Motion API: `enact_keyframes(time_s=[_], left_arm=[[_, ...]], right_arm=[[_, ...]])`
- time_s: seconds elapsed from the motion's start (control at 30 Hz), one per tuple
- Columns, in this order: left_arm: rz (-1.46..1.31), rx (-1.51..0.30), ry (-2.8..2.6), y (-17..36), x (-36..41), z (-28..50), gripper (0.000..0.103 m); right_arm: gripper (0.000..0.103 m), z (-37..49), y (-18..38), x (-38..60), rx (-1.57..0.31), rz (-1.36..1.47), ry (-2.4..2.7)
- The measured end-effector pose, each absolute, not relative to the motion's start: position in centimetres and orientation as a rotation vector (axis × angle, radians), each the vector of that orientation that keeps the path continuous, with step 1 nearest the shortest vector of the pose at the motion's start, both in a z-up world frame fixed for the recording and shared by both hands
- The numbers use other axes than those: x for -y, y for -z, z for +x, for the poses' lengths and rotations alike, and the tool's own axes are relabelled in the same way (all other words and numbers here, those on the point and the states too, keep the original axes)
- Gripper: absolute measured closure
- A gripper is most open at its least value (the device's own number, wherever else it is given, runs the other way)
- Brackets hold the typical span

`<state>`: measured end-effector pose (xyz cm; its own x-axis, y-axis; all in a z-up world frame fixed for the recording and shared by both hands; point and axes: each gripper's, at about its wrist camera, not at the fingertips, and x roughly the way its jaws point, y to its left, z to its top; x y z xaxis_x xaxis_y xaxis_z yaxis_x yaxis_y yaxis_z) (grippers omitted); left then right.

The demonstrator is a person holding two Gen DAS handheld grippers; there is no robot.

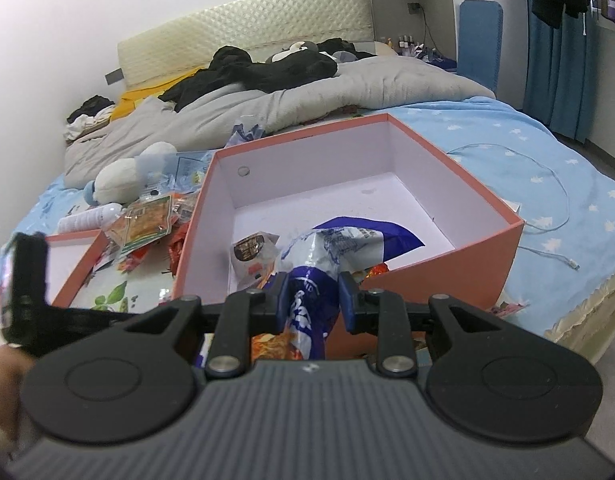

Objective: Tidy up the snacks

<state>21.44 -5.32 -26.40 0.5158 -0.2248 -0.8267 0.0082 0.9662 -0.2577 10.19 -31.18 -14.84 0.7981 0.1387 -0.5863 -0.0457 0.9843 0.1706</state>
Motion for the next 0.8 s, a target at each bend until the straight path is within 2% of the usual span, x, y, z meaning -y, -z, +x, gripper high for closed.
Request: enact_keyframes(time_s=[0.17, 0.27, 0.43, 0.57, 0.8], left_arm=[[-0.161, -0.999, 0.13, 27.9, 6.2, 22.8, 0.014], [-0.102, -0.984, 0.122, 28.2, 6.8, 22.9, 0.015], [-0.007, -0.974, 0.104, 28.5, 7.7, 22.5, 0.024], [0.019, -0.972, 0.118, 28.2, 8.3, 22.2, 0.048], [-0.014, -0.978, 0.129, 27.7, 7.9, 21.5, 0.053]], right_arm=[[0.074, 10.2, 14.9, 31.4, -0.638, 0.156, -0.101], [0.074, 10.1, 14.9, 31.5, -0.638, 0.156, -0.1], [0.074, 10.3, 15.0, 31.5, -0.638, 0.157, -0.096], [0.074, 10.3, 15.0, 31.5, -0.636, 0.154, -0.098], [0.074, 10.3, 14.9, 31.4, -0.634, 0.151, -0.102]])
